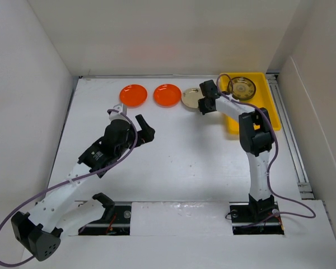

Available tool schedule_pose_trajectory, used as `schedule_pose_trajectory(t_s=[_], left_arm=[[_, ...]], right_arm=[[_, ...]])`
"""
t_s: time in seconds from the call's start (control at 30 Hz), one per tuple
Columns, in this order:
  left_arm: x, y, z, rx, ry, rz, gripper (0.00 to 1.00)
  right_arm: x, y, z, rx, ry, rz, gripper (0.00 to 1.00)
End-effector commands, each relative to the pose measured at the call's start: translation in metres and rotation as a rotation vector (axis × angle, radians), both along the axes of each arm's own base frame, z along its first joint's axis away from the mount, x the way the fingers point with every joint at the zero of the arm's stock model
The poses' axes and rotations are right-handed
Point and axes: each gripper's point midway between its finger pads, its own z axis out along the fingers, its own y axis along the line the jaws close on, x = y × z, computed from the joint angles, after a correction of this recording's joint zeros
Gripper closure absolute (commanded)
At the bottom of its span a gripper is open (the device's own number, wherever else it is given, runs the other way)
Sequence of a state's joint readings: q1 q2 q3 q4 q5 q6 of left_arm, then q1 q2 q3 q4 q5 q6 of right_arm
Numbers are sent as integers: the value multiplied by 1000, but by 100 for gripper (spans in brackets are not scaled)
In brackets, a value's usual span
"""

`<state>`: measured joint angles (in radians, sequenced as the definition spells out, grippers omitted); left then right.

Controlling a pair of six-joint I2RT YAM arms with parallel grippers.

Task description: Place the plates into the plastic bin on the countertop

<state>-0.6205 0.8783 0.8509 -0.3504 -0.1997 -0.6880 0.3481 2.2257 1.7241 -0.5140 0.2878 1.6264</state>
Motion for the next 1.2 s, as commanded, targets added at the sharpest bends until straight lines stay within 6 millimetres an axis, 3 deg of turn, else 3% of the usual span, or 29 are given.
schedule_pose_trajectory(t_s=[0.0, 0.07, 0.1, 0.17, 0.2, 0.27, 0.37, 0.4, 0.43, 0.5, 0.53, 0.67, 0.77, 0.8, 0.87, 0.9, 0.97, 1.0, 1.03, 1.1, 1.13, 1.17], left_arm=[[1, 3, 12, 2, -33, 8, 0], [2, 3, 5, 13, -19, 8, 0], [2, 3, 5, 13, -19, 8, 0], [1, 3, 1, 11, -8, 12, 0], [1, 3, 1, 11, -8, 12, 0], [1, 3, -1, 11, -8, 12, 0], [4, 3, -3, 15, -10, 20, 0], [6, 2, -7, 24, 2, 20, 0], [9, 0, -10, 29, 9, 20, 0], [13, -7, -7, 15, 2, 8, 0], [16, -8, -7, 12, -2, 8, 0], [26, -24, -11, -9, 0, -24, 0], [34, -32, -9, -25, -13, -34, 0], [38, -35, -17, -13, 4, -34, 0], [43, -41, -12, -22, 0, -44, 0], [45, -43, -21, -7, 22, -44, 0], [49, -47, -24, -7, 30, -51, 0], [52, -49, -22, -7, 30, -51, 0], [55, -51, -25, -1, 39, -51, 0], [59, -55, -24, 0, 41, -51, 0], [63, -57, -29, 10, 56, -51, 0], [67, -58, -24, 14, 50, -41, 0]], right_arm=[[-15, -17, 24, -73, -4, -21, 100], [0, -26, 60, -61, -106, -32, 100], [5, -29, 88, -38, -173, -29, 100], [17, -29, 120, -14, -277, 58, 100], [30, -39, 141, 9, -361, 68, 100], [36, -47, 165, 24, -421, 138, 100], [35, -75, 182, 37, -454, 154, 100], [32, -86, 183, 33, -453, 136, 100], [27, -108, 170, 24, -423, 100, 100], [20, -134, 171, 24, -424, 37, 100], [21, -157, 165, 15, -420, -6, 100], [12, -203, 144, 23, -396, -87, 100], [13, -222, 128, 16, -370, -78, 100], [18, -221, 131, 13, -379, -62, 100], [23, -227, 122, 2, -365, -50, 100], [28, -233, 129, -2, -382, -58, 100], [33, -235, 125, 14, -379, -50, 89], [35, -239, 132, 17, -395, -50, 60], [38, -237, 136, 17, -398, -34, 46], [37, -237, 140, 21, -377, -35, 32], [32, -236, 136, 19, -346, -30, 20], [29, -236, 146, 17, -358, -29, 15]])
